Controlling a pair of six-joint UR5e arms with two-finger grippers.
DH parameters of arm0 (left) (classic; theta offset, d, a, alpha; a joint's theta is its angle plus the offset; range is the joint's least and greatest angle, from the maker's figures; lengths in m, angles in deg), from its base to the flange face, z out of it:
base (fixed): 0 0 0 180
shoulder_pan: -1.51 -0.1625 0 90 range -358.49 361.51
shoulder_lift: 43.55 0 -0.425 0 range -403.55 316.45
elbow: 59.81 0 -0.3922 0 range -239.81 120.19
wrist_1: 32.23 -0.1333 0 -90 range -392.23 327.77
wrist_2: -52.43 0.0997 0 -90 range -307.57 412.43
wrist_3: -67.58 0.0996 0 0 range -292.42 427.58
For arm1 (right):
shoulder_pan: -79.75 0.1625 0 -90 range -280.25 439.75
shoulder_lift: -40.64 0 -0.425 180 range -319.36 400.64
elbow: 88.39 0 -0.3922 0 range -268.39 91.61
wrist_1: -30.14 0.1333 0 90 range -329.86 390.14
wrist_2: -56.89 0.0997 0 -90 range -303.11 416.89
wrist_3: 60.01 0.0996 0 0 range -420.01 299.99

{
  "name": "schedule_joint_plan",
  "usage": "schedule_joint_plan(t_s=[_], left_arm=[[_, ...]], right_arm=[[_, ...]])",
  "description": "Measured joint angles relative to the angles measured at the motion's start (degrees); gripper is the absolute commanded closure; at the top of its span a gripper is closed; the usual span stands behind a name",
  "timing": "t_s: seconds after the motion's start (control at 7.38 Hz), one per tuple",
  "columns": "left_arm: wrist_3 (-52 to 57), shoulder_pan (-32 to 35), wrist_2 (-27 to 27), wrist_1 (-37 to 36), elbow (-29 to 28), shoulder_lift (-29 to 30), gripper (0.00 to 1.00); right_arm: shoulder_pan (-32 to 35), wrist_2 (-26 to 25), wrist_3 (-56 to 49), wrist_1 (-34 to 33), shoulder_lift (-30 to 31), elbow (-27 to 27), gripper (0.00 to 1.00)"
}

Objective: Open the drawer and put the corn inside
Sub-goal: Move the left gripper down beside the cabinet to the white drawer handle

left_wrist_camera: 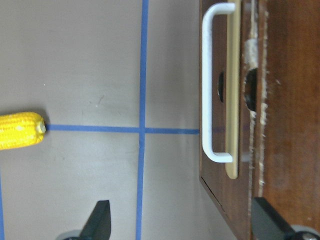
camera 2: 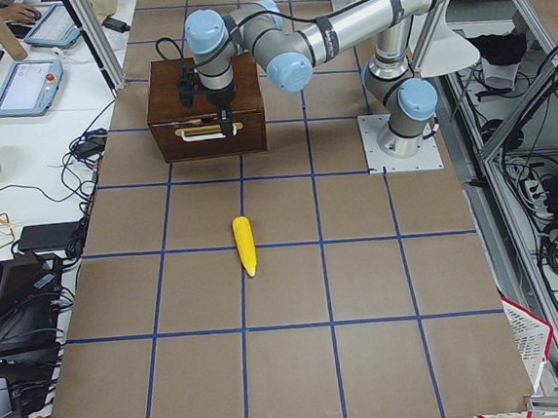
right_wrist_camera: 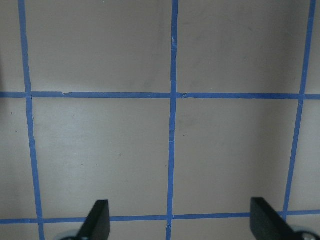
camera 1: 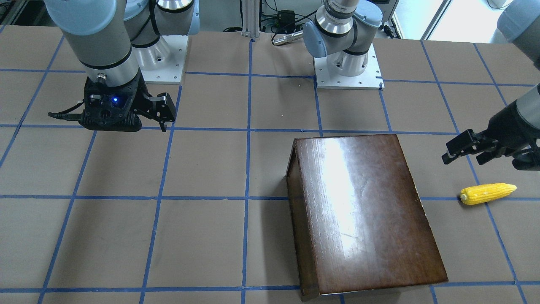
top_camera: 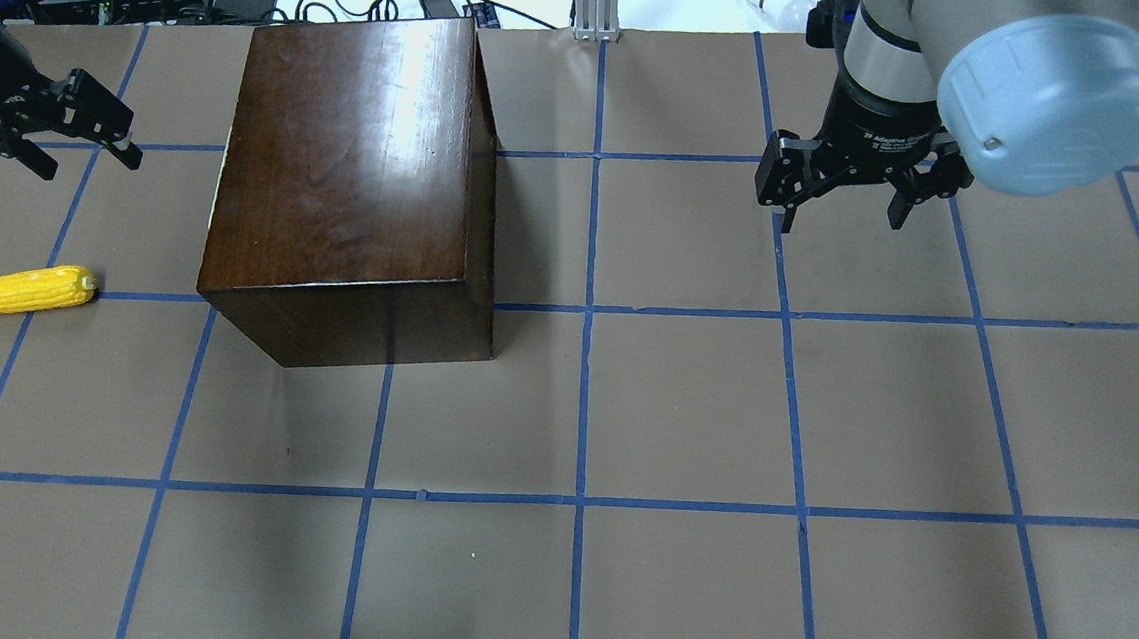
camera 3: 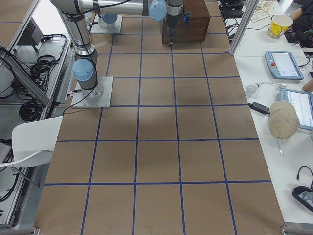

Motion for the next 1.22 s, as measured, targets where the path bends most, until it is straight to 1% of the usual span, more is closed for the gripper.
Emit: schedule_joint_plan(t_s=[0.41, 0.68, 0.95, 1.22], left_arm=[[4.1, -0.7, -1.2, -5.3, 0.0, 6.0, 0.01], [6.3, -0.5, -4.7, -7.0, 0.2, 8.0, 0.01], [4.6, -0.5, -6.9, -7.3, 0.1, 9.5, 0.01], [0.1, -0.3, -7.8, -7.3, 0.0, 10.1, 0.01]], right_arm=[[0.0, 0.0, 0.0, 0.0, 0.0, 0.0, 0.0], [0.0, 0.0, 0.0, 0.0, 0.0, 0.0, 0.0], [0.0, 0.0, 0.0, 0.0, 0.0, 0.0, 0.0], [0.0, 0.0, 0.0, 0.0, 0.0, 0.0, 0.0]])
